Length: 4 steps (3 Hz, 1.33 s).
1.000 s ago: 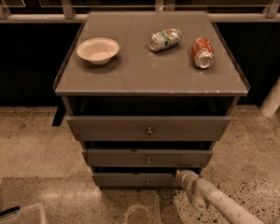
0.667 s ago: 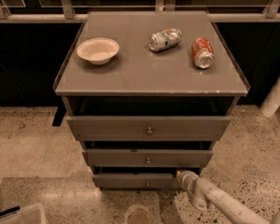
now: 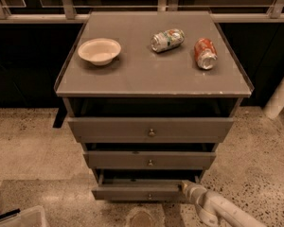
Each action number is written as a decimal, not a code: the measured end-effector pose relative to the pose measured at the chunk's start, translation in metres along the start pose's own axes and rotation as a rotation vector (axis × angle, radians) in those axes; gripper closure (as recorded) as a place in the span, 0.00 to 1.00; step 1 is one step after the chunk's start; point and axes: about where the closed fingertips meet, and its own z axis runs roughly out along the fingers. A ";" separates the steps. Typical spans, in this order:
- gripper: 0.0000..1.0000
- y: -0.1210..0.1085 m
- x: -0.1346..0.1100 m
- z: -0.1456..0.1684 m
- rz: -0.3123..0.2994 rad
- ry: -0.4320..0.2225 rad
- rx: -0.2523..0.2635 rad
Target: Open bottom drawer
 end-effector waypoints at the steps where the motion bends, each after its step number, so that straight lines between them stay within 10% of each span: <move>1: 1.00 -0.001 0.002 -0.002 0.003 0.001 0.000; 4: 1.00 0.014 -0.028 -0.008 -0.009 -0.069 -0.003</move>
Offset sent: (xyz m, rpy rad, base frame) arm 0.0133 0.0078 0.0244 -0.0024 -0.0553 -0.0099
